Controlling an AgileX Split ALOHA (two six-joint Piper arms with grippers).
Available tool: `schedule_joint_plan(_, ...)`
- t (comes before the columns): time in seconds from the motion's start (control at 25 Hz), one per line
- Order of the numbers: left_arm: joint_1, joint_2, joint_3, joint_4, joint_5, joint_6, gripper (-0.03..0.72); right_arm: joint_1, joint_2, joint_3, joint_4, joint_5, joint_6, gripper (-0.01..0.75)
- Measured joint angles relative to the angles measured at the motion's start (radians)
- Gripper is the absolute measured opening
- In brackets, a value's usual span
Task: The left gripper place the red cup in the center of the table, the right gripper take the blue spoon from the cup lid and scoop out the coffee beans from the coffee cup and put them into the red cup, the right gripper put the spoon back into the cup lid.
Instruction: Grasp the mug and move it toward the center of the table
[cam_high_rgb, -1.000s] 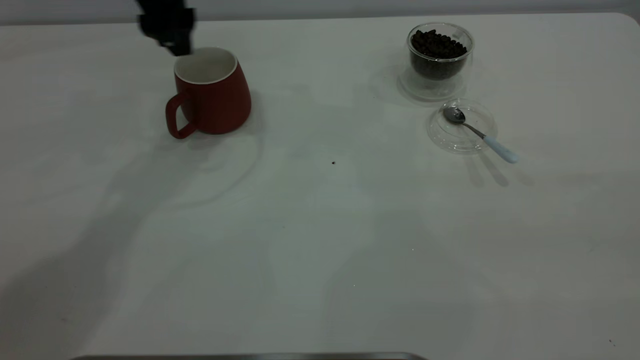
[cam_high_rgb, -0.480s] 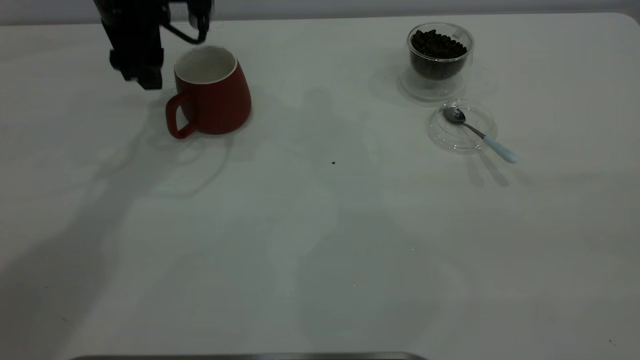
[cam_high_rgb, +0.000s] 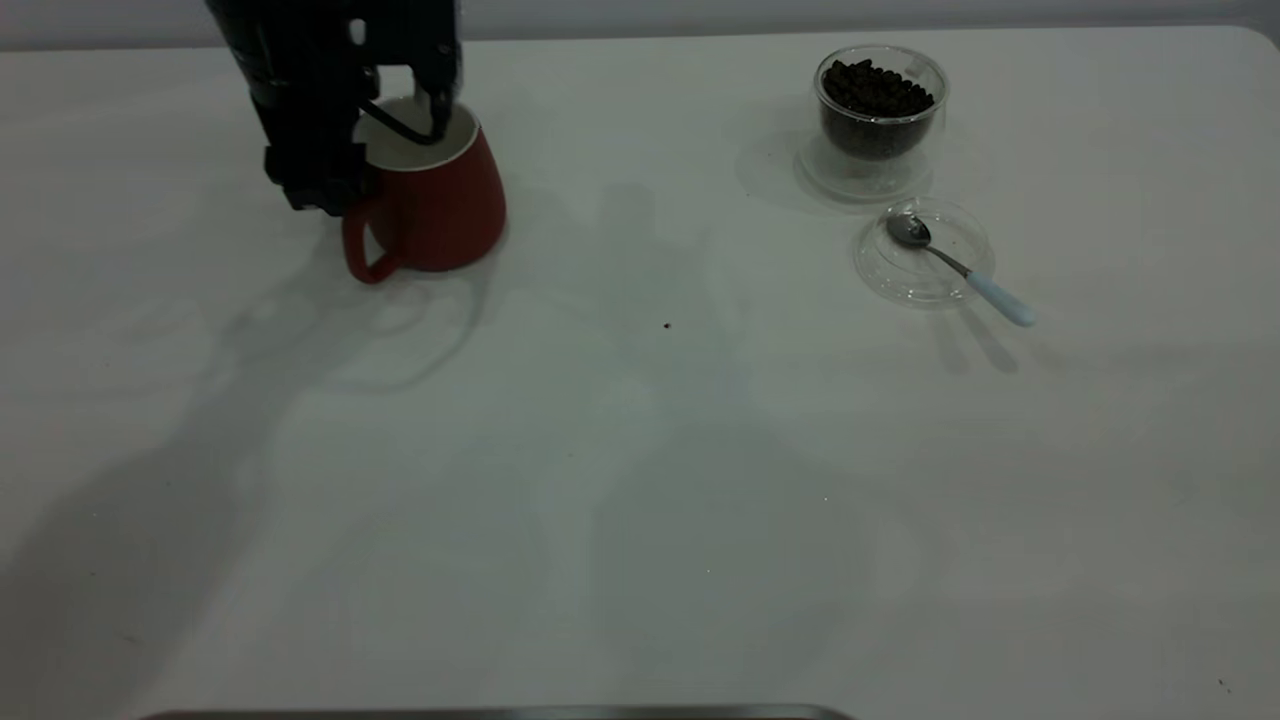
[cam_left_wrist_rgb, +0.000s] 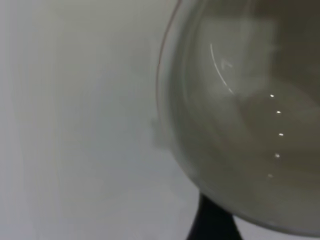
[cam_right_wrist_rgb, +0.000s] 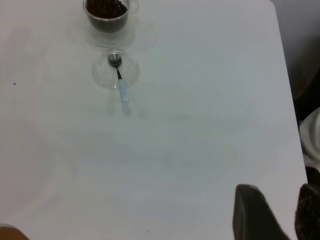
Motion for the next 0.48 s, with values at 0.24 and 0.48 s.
schedule_joint_plan(0.24,-0.081,0.002,0.0,-0.075,-0.037,0.0,0.587,0.0,0.0,0.0,0.0,0.0,0.0,0.243)
schedule_joint_plan(0.48,-0.153,0.002,0.0,-0.132,-0.075,-0.002,0.587,0.0,0.0,0.0,0.0,0.0,0.0,0.243)
